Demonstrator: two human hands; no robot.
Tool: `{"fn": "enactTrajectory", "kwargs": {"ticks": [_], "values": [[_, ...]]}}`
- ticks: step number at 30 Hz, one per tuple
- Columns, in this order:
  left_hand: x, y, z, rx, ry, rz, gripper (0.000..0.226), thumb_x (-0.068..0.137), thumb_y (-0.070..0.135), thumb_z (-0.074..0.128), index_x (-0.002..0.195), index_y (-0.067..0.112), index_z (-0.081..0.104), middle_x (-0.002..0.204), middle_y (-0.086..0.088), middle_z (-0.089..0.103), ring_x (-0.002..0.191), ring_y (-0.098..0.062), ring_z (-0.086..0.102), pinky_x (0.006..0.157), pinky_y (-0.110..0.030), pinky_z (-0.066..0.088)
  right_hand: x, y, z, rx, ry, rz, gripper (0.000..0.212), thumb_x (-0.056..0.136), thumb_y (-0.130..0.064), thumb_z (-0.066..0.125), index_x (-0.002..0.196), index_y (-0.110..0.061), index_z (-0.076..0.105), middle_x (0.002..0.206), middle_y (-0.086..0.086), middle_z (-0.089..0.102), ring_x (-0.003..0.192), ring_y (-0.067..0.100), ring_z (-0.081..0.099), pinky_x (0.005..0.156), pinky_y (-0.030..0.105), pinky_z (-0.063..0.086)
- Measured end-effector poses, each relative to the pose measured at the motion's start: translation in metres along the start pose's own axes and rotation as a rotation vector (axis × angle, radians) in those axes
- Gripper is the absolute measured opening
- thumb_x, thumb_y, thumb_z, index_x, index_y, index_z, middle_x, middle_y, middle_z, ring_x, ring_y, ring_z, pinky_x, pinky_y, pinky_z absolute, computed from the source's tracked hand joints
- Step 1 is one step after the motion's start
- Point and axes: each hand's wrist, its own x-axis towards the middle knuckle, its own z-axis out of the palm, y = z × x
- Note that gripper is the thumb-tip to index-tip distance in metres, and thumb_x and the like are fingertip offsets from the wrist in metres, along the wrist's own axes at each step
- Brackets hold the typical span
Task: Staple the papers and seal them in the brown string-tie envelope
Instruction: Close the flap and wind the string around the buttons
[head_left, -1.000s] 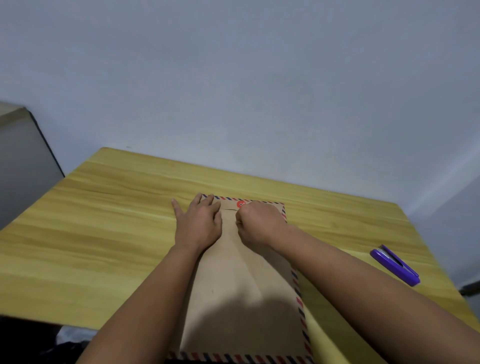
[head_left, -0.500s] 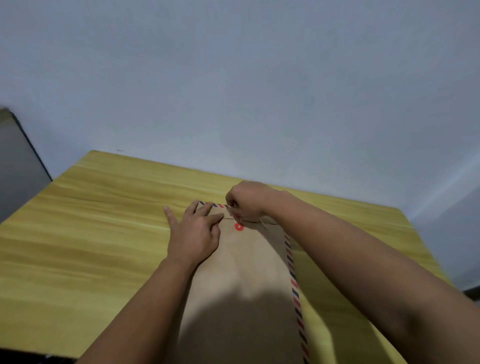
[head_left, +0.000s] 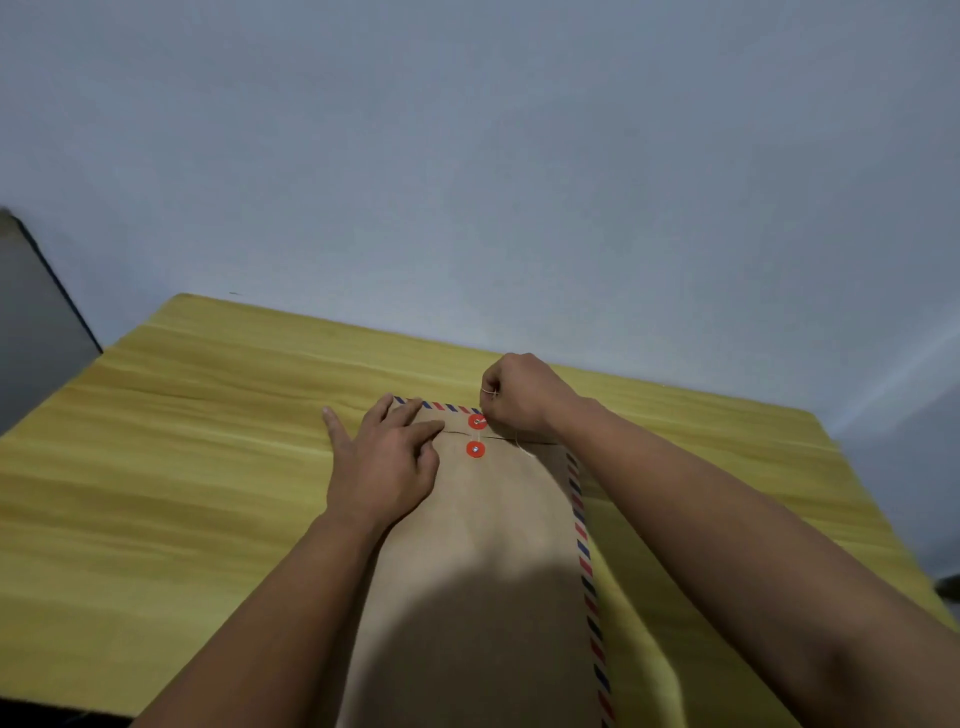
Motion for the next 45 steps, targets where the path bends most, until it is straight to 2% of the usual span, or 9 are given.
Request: {"fn": "enactTrajectory", "kwargs": {"ticks": [7,13,17,20,25,33,37,41,45], "values": [[0.001,0.0,0.002,0.021,0.001,-0.001,0.038,0.095,0.036,0.05,0.129,0.043,0.066,0.152,0.011,0.051,0.151,-0.02,0.03,0.113,-0.079,0.002,-0.043,0.009,-0.001,-0.142,0.035,-0.082,0.023,0.099,-0.029,0.058,0.095,-0.018,0.078,0.092,0.0,0.073,0.085,0.025,0.063,0.069,0.037,0.055],[0.001,0.001,0.001,0.023,-0.013,0.005,0.039,0.095,0.035,0.049,0.13,0.042,0.065,0.153,0.01,0.05,0.152,-0.02,0.028,0.114,-0.078,0.0,-0.055,-0.015,0.007,-0.123,-0.008,-0.038,0.025,0.095,-0.028,0.059,0.073,-0.016,0.058,0.068,-0.002,0.054,0.072,0.028,0.056,0.055,0.031,0.035],[0.002,0.001,0.001,0.018,-0.026,0.003,0.039,0.096,0.035,0.047,0.13,0.043,0.064,0.155,0.01,0.047,0.153,-0.02,0.026,0.114,-0.078,-0.001,-0.052,-0.042,0.012,-0.15,0.024,-0.009,0.008,0.091,-0.023,0.061,0.088,-0.018,0.067,0.091,0.007,0.067,0.086,0.034,0.064,0.064,0.031,0.041],[0.002,0.0,0.001,0.022,-0.019,0.015,0.039,0.096,0.034,0.048,0.13,0.044,0.064,0.154,0.009,0.049,0.152,-0.022,0.027,0.113,-0.079,0.002,-0.054,-0.057,0.019,-0.262,0.062,-0.039,0.016,0.095,-0.021,0.059,0.106,-0.014,0.068,0.108,0.011,0.069,0.099,0.036,0.067,0.07,0.034,0.038],[0.002,-0.001,0.001,0.02,-0.024,0.018,0.036,0.099,0.038,0.046,0.13,0.046,0.063,0.154,0.009,0.048,0.153,-0.022,0.026,0.114,-0.078,0.0,-0.07,-0.064,0.033,-0.397,0.136,-0.201,0.022,0.1,-0.014,0.053,0.114,-0.016,0.07,0.112,0.007,0.068,0.103,0.033,0.068,0.07,0.036,0.034],[0.003,-0.001,0.003,0.022,0.003,0.029,0.04,0.095,0.032,0.049,0.131,0.041,0.065,0.152,0.007,0.051,0.151,-0.023,0.03,0.112,-0.08,0.002,-0.101,-0.021,0.028,-0.411,0.141,-0.342,0.025,0.102,-0.023,0.052,0.098,-0.016,0.076,0.092,0.003,0.061,0.08,0.034,0.064,0.06,0.035,0.031],[0.002,0.0,0.003,0.023,-0.022,0.025,0.041,0.096,0.034,0.046,0.133,0.043,0.063,0.154,0.009,0.048,0.153,-0.022,0.026,0.113,-0.078,-0.001,-0.102,0.004,0.023,-0.375,0.131,-0.309,0.026,0.101,-0.025,0.055,0.09,-0.018,0.078,0.08,-0.004,0.049,0.074,0.03,0.059,0.053,0.029,0.023],[0.003,0.0,0.003,0.021,-0.028,0.032,0.041,0.096,0.034,0.046,0.133,0.043,0.063,0.154,0.01,0.048,0.153,-0.021,0.026,0.113,-0.078,0.0,-0.09,0.016,0.012,-0.19,0.089,-0.106,0.024,0.099,-0.029,0.058,0.097,-0.021,0.081,0.093,-0.001,0.074,0.09,0.027,0.066,0.064,0.033,0.05],[0.002,0.0,0.002,0.02,-0.029,0.031,0.041,0.096,0.034,0.047,0.133,0.043,0.063,0.154,0.01,0.048,0.153,-0.022,0.027,0.115,-0.077,0.002,-0.064,0.022,0.001,0.027,0.062,0.102,0.022,0.094,-0.026,0.067,0.073,-0.02,0.074,0.08,-0.001,0.073,0.08,0.023,0.067,0.066,0.035,0.054]]}}
